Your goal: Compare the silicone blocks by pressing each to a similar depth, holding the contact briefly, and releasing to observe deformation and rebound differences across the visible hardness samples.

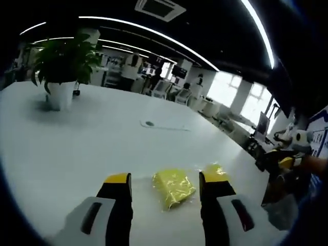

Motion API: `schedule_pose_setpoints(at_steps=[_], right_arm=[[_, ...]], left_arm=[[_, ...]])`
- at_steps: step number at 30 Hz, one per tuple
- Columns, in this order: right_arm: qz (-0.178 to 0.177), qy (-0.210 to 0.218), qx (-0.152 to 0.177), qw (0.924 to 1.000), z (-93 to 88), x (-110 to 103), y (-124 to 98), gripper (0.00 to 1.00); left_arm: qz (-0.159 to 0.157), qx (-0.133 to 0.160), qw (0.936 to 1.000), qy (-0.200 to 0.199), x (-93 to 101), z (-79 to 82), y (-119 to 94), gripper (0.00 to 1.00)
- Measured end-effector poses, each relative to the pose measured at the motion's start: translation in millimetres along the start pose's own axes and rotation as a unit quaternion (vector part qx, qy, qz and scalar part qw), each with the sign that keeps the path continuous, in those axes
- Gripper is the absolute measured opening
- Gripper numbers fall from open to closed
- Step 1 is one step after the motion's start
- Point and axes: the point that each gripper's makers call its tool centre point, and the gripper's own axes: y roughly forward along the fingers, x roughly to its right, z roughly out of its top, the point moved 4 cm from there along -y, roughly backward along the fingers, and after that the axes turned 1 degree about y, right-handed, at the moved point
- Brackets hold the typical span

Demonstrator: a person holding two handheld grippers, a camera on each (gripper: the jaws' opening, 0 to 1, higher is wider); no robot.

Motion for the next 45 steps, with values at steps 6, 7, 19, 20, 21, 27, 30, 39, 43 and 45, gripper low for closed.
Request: schedule_pose_setpoints(at_steps=[6, 7, 19, 20, 21, 27, 30, 39, 43, 45], right_arm=[[0.002, 0.01, 0.013, 0.9999, 0.2, -5.4, -2.9, 0.5], [0.003, 0.014, 0.015, 0.9998, 0.2, -6.6, -3.5, 0.5], [0.004, 0.027, 0.028, 0.9992, -9.7, -17.3, -9.7, 0.52], [0.004, 0.033, 0.026, 0.9991, -12.2, -18.1, -10.6, 0.51], [0.004, 0.036, 0.026, 0.999, -13.4, -18.7, -11.4, 0.51], [-0.002, 0.05, 0.033, 0.9982, -21.0, -18.9, -17.9, 0.53], [-0.004, 0.057, 0.032, 0.9978, -24.9, -18.0, -21.4, 0.56], [-0.003, 0.068, 0.035, 0.9971, -27.0, -17.1, -25.2, 0.61], [-0.002, 0.066, 0.032, 0.9973, -28.9, -18.1, -24.8, 0.61], [0.0, 0.067, 0.032, 0.9972, -29.2, -19.3, -24.4, 0.61]], left_arm=[[-0.018, 0.011, 0.9996, 0.017, 20.0, 4.6, -16.6, 0.55], [-0.022, 0.012, 0.9992, 0.03, 24.3, 5.6, -19.7, 0.55], [-0.025, 0.024, 0.9966, 0.075, 50.7, 6.7, -46.1, 0.63], [-0.024, 0.026, 0.9973, 0.064, 51.5, 5.0, -49.0, 0.63], [-0.023, 0.027, 0.9974, 0.063, 51.9, 3.6, -50.9, 0.63], [-0.015, 0.02, 0.999, 0.037, 53.1, -10.1, -63.1, 0.62], [-0.015, 0.019, 0.9995, 0.019, 54.1, -17.4, -67.4, 0.66], [-0.028, 0.015, 0.9995, 0.0, 66.1, -25.8, -70.8, 0.67], [-0.031, 0.013, 0.9994, -0.002, 69.5, -27.8, -71.8, 0.67], [-0.029, 0.012, 0.9995, -0.004, 69.6, -28.3, -72.3, 0.67]])
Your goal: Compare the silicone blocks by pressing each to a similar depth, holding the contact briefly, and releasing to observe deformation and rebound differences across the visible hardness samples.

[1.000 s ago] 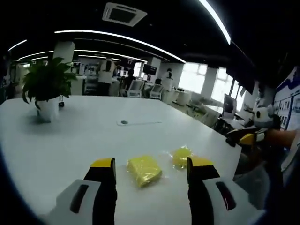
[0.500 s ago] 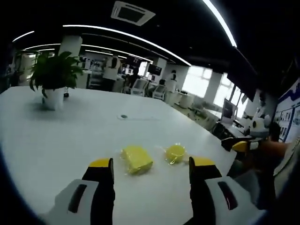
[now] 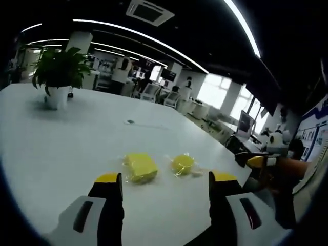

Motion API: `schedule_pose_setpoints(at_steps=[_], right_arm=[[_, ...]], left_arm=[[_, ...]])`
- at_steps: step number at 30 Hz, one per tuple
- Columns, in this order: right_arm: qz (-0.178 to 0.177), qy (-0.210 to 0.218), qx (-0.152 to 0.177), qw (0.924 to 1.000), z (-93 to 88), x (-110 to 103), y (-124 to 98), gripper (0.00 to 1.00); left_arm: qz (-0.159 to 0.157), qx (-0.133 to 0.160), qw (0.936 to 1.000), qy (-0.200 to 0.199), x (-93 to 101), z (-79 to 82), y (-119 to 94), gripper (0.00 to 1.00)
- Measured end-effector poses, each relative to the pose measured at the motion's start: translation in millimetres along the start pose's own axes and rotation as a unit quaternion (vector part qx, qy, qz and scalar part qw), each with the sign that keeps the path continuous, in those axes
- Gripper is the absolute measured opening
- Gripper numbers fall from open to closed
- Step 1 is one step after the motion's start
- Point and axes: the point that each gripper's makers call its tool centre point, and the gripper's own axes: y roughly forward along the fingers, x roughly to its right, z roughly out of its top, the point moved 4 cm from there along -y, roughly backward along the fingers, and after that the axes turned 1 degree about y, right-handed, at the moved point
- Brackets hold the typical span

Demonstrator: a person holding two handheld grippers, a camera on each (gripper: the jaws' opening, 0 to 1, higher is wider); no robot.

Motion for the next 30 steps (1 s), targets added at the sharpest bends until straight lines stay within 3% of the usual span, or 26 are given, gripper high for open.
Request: schedule_pose_setpoints(at_steps=[16, 25, 30], right_arm=[[0.001, 0.003, -0.005, 1.0, -5.5, 1.6, -0.3, 0.61], [0.005, 0.004, -0.011, 0.9999, -9.1, 2.5, 0.8, 0.6], [0.005, 0.006, -0.014, 0.9999, -10.3, 6.1, 2.2, 0.59]], left_arm=[[-0.003, 0.001, 0.9998, -0.019, 1.4, -2.0, -3.2, 0.68], [-0.031, 0.03, 0.9967, -0.068, 9.0, 13.3, 6.0, 0.68], [-0.048, 0.043, 0.9958, -0.065, 15.8, 22.8, 16.7, 0.65]])
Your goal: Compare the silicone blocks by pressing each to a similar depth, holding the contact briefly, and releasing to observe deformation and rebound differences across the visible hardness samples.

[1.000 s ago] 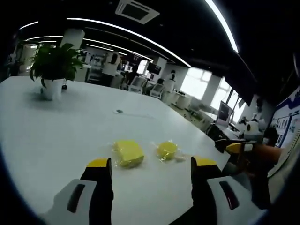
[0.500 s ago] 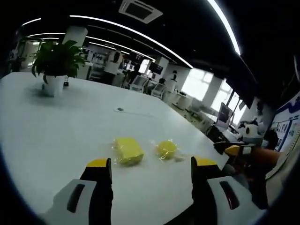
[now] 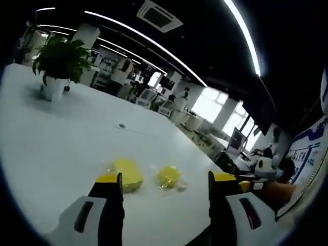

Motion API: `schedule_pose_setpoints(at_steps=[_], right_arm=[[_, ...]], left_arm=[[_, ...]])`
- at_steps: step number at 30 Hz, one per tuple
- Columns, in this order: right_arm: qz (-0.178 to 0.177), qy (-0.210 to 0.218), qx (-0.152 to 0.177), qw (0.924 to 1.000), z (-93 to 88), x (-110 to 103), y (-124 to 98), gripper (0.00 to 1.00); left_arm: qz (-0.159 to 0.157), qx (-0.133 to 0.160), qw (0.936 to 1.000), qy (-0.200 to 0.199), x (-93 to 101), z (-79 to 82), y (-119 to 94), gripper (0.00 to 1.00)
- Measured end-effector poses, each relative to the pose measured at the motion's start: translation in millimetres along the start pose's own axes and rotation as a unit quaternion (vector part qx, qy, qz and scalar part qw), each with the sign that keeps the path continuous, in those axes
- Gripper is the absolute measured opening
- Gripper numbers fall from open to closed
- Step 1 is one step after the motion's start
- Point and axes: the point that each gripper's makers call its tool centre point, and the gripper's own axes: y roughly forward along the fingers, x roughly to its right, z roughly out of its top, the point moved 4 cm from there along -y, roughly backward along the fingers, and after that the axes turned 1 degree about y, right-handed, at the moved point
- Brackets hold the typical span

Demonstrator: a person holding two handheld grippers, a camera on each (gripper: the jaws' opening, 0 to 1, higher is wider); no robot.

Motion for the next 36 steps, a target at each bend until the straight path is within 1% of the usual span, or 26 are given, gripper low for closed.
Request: schedule_pose_setpoints(at_steps=[1, 4, 6, 7, 14, 17, 22, 25, 27, 30, 31, 36], right_arm=[[0.0, -0.004, 0.0, 1.0, 0.2, 0.6, 0.1, 0.59], [0.001, -0.007, 0.0, 1.0, 1.5, 1.7, 1.1, 0.59], [0.002, -0.004, 0.002, 1.0, 3.3, 3.9, 2.0, 0.59], [0.002, -0.004, 0.001, 1.0, 3.5, 4.9, 2.4, 0.59], [0.003, 0.002, -0.002, 1.0, 1.9, 11.0, 5.1, 0.59], [0.002, 0.004, -0.003, 1.0, 1.0, 13.1, 5.9, 0.59], [0.002, 0.008, -0.006, 0.9999, -0.7, 16.0, 7.4, 0.59], [0.002, 0.011, -0.006, 0.9999, -0.7, 16.6, 8.3, 0.59], [0.002, 0.01, -0.011, 0.9999, -1.6, 17.6, 9.0, 0.59], [0.003, 0.009, -0.011, 0.9999, -0.7, 19.1, 9.0, 0.59], [0.003, 0.009, -0.011, 0.9999, -0.5, 19.6, 8.9, 0.59], [0.0, 0.009, -0.015, 0.9999, -1.1, 23.3, 8.1, 0.58]], left_arm=[[-0.007, 0.0, 0.9999, -0.008, 2.1, 1.1, 3.4, 0.64], [-0.006, -0.007, 0.9999, -0.01, 2.0, 2.0, 10.9, 0.64], [-0.012, -0.006, 0.9998, -0.017, 3.8, 3.2, 15.8, 0.64], [-0.017, -0.002, 0.9995, -0.028, 5.1, 5.0, 21.5, 0.64], [-0.023, -0.001, 0.998, -0.059, 4.8, 8.6, 43.1, 0.64], [-0.023, -0.004, 0.9976, -0.065, 3.6, 9.4, 52.5, 0.65], [-0.03, -0.004, 0.9971, -0.07, 3.8, 16.0, 70.0, 0.65], [-0.029, -0.014, 0.9972, -0.067, 4.9, 15.8, 80.1, 0.65], [-0.032, -0.015, 0.9972, -0.066, 5.8, 16.6, 86.9, 0.65], [-0.036, -0.023, 0.997, -0.065, 6.3, 14.6, 96.6, 0.66], [-0.035, -0.035, 0.997, -0.059, 5.0, 10.4, 100.6, 0.65], [-0.034, -0.05, 0.9959, -0.068, -0.6, 1.7, 115.9, 0.65]])
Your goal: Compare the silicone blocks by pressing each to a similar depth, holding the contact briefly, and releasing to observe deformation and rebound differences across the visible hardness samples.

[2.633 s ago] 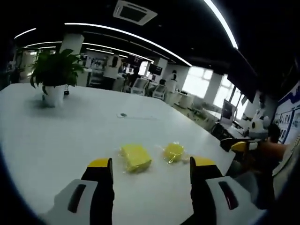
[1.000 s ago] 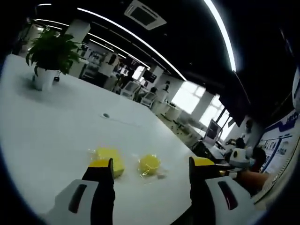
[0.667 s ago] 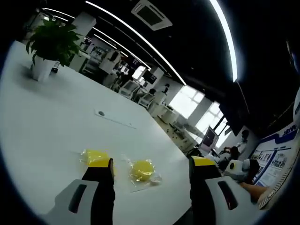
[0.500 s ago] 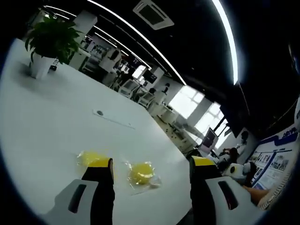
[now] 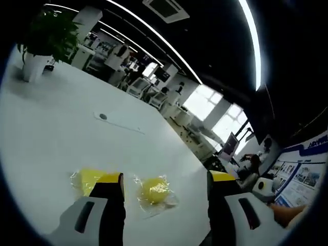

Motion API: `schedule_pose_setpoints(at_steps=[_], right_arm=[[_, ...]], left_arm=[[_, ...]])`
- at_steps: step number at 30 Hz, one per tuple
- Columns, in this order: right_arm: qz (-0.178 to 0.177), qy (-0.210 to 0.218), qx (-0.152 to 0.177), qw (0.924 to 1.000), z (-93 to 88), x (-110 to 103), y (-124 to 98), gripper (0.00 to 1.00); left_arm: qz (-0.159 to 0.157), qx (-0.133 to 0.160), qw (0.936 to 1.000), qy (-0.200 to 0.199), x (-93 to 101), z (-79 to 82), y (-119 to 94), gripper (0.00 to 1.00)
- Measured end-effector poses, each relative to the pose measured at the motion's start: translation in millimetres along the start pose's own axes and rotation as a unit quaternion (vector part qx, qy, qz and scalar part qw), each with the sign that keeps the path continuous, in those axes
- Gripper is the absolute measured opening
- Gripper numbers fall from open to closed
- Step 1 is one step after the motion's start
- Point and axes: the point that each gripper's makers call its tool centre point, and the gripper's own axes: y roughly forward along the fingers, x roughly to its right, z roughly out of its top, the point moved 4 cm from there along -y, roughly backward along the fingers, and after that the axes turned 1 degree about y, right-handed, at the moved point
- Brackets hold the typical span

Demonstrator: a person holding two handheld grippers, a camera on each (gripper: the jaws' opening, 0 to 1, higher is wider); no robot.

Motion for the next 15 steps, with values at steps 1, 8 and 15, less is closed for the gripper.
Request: schedule_pose_setpoints(at_steps=[1, 8, 15], right_arm=[[-0.001, 0.001, 0.001, 1.0, -0.1, 0.6, -0.2, 0.58], [-0.009, -0.004, 0.005, 0.9999, -2.6, 7.2, -1.2, 0.57], [-0.011, 0.003, 0.001, 0.9999, -6.5, 12.6, -0.4, 0.55]], left_arm=[[0.0, -0.003, 1.0, -0.002, -1.2, -1.1, 2.5, 0.65], [0.004, -0.022, 0.9997, -0.004, -5.9, -7.4, 20.7, 0.66], [0.012, -0.03, 0.9991, -0.028, -15.2, -13.3, 36.5, 0.64]])
